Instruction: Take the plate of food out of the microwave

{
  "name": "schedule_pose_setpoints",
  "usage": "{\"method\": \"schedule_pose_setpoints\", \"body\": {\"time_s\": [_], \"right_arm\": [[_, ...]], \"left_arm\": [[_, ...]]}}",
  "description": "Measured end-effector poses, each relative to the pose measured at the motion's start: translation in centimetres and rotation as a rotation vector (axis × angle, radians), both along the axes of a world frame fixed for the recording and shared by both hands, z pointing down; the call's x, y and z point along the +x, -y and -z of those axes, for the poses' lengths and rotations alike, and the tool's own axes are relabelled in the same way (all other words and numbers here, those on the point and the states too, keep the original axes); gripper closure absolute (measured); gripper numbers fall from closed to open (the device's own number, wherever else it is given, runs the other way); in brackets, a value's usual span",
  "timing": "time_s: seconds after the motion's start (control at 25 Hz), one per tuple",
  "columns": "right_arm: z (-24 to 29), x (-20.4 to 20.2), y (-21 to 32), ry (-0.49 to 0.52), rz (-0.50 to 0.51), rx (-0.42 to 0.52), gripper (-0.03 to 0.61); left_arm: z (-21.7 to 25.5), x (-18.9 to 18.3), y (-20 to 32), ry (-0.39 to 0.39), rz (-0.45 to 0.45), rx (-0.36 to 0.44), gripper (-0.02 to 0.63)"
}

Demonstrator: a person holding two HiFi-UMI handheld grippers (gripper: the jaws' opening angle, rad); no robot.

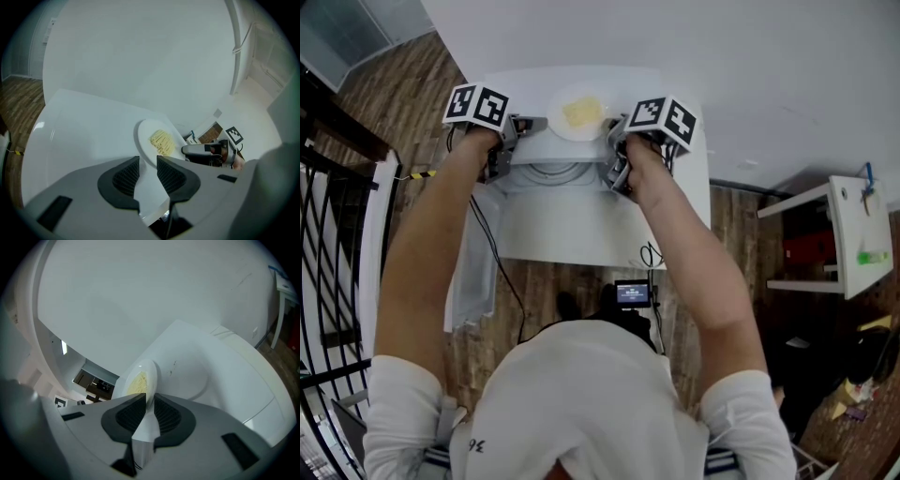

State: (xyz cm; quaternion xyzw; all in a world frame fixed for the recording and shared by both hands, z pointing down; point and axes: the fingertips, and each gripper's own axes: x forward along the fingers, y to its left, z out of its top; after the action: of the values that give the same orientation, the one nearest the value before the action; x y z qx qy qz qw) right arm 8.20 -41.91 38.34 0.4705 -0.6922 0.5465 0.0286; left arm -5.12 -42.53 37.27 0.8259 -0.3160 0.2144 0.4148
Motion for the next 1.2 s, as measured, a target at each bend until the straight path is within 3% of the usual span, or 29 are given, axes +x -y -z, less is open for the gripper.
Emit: {"method": "schedule_pose_setpoints", "body": {"time_s": [0.28,0.52,0.72,1.2], "right_arm": [[0.2,0.3,0.2,-0.043,0.003,0.038,0.541],[0.7,0.7,0.4,-0.255,0.064,0.119,0.51],[0.8,1.0,0.6,-0.348,0.091,0.148,0.508],[1.6,1.6,0.9,-0.374,0.081,0.181,0.508]], "left_arm": [[0.6,0.9,-0.4,-0.032,-0.003,0.052,0.514],[0.8,2.5,-1.0,-0.054,-0.035,0.068,0.514],[1.3,3.0,-1.1,-0.065,-0.051,0.1,0.514],[3.0,3.1,-1.1,-0.096,-0.03,0.191,0.514]]}}
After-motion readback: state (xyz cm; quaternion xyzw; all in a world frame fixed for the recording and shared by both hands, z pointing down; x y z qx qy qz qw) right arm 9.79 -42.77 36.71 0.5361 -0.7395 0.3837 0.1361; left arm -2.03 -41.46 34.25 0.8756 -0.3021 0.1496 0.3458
